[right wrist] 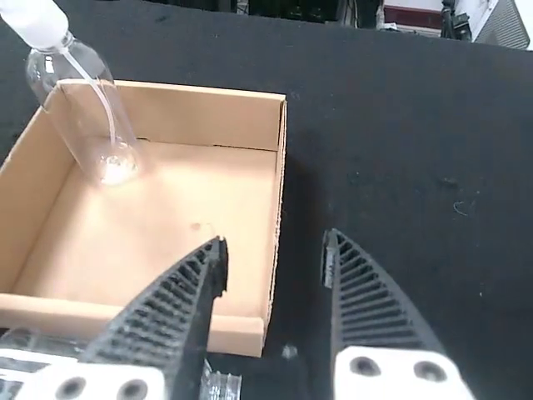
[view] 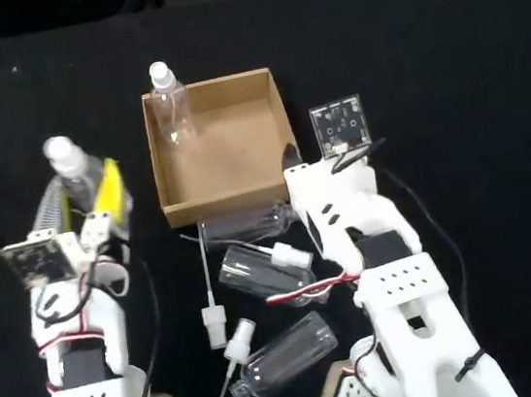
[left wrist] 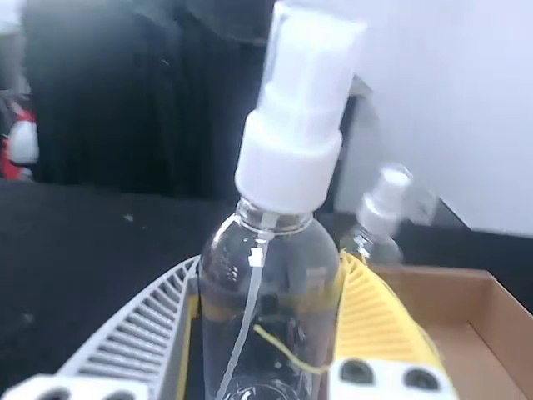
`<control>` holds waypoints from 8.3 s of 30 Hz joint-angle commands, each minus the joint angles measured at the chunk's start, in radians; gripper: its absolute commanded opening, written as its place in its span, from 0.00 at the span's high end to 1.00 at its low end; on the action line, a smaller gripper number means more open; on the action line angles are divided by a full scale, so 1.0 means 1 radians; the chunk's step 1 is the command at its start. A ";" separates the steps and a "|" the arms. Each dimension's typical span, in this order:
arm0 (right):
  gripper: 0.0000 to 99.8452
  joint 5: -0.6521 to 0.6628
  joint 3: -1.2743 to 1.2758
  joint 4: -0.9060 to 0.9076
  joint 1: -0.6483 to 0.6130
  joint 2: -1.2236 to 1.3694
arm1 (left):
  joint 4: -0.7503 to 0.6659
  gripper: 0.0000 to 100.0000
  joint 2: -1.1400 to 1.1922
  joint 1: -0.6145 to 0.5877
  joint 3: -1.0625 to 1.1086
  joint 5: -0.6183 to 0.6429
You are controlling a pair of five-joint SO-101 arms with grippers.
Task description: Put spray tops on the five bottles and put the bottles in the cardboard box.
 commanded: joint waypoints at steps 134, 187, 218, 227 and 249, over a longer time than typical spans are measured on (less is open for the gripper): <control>0.83 0.000 0.074 -0.121 -0.018 -0.028 | -1.201 0.69 1.355 -0.866 -0.068 -0.100; 0.83 -0.009 0.047 -0.124 0.118 -0.024 | -0.166 0.97 0.448 -0.308 -0.361 0.219; 0.83 -0.009 0.045 -0.123 0.118 -0.022 | -1.175 0.97 1.643 0.346 -0.648 -0.051; 0.83 -0.009 0.042 -0.123 0.118 -0.022 | -1.293 0.97 1.814 0.344 -0.670 -0.051; 0.83 -0.009 0.042 -0.123 0.118 -0.022 | -1.166 0.97 1.815 0.314 -0.657 -0.049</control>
